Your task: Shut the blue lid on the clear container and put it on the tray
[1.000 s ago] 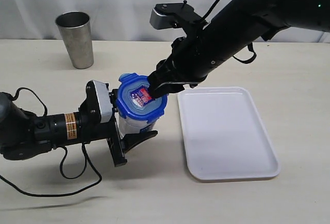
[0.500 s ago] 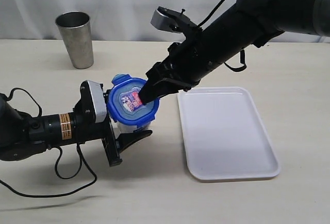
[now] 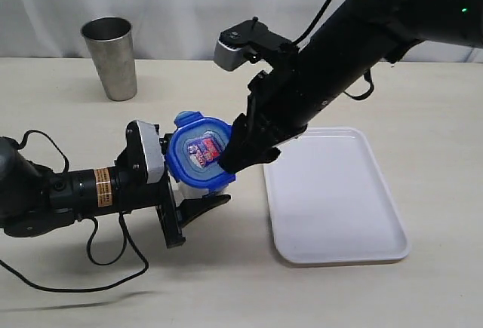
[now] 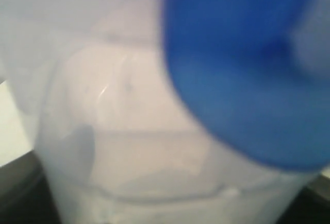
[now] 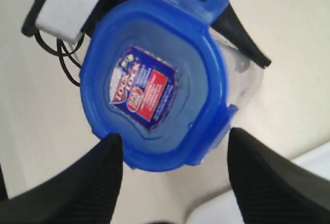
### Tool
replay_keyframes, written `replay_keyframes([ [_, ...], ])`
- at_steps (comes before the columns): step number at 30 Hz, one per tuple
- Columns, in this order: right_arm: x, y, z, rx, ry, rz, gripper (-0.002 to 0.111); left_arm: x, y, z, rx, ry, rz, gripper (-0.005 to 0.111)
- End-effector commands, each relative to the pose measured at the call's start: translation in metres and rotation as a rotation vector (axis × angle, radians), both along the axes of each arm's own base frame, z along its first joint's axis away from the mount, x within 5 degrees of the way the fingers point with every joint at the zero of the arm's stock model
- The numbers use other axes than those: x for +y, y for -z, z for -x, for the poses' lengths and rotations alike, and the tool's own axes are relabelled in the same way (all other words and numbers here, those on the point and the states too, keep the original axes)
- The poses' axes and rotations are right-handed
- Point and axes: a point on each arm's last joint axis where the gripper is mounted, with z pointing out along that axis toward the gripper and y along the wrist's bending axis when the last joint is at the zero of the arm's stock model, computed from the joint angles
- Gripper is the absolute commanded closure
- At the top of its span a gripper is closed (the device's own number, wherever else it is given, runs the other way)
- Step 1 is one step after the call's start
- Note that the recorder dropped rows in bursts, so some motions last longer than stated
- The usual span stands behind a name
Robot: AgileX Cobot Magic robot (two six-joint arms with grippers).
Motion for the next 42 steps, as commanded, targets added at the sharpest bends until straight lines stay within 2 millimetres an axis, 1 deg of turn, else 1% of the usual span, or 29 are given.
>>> replay_keyframes([
  [1, -0.009, -0.037, 0.012, -0.206, -0.099, -0.002, 0.051, -0.001, -0.002, -0.003, -0.119, 0.011, -0.038, 0.107],
  [4, -0.012, -0.059, 0.021, -0.314, -0.124, -0.038, 0.051, 0.0, -0.002, -0.005, -0.16, 0.004, -0.057, 0.107],
  [6, -0.009, -0.071, 0.027, -0.374, -0.127, -0.063, 0.051, -0.001, -0.002, -0.005, -0.215, 0.018, -0.085, 0.107],
  [8, -0.004, -0.075, 0.032, -0.403, -0.151, -0.068, 0.052, 0.0, -0.002, -0.006, -0.253, 0.015, -0.104, 0.107],
  [10, 0.005, -0.075, 0.041, -0.43, -0.219, -0.048, 0.055, 0.0, -0.002, -0.007, -0.257, -0.004, -0.105, 0.107],
  [14, 0.033, -0.066, 0.055, -0.536, -0.361, 0.05, 0.057, 0.001, -0.002, -0.008, -0.293, -0.006, -0.122, 0.107],
  [17, 0.049, -0.056, 0.058, -0.618, -0.428, 0.116, 0.057, 0.001, -0.002, -0.008, -0.295, -0.005, -0.122, 0.107],
  [19, 0.057, -0.045, 0.057, -0.64, -0.478, 0.173, 0.057, 0.001, -0.002, -0.008, -0.302, -0.003, -0.126, 0.107],
  [25, 0.063, -0.015, 0.041, -0.636, -0.535, 0.29, 0.057, 0.001, -0.002, -0.008, -0.315, 0.007, -0.134, 0.107],
  [27, 0.064, -0.01, 0.037, -0.653, -0.546, 0.312, 0.057, 0.001, -0.002, -0.008, -0.315, 0.007, -0.134, 0.107],
  [32, 0.069, -0.005, 0.032, -0.686, -0.543, 0.307, 0.057, 0.001, -0.002, -0.008, -0.315, 0.007, -0.134, 0.107],
  [35, 0.069, 0.004, 0.031, -0.651, -0.555, 0.325, 0.057, 0.001, -0.002, -0.008, -0.315, 0.007, -0.134, 0.107],
  [42, 0.066, 0.025, 0.034, -0.495, -0.576, 0.395, 0.057, 0.001, -0.002, -0.008, -0.315, 0.007, -0.134, 0.107],
])
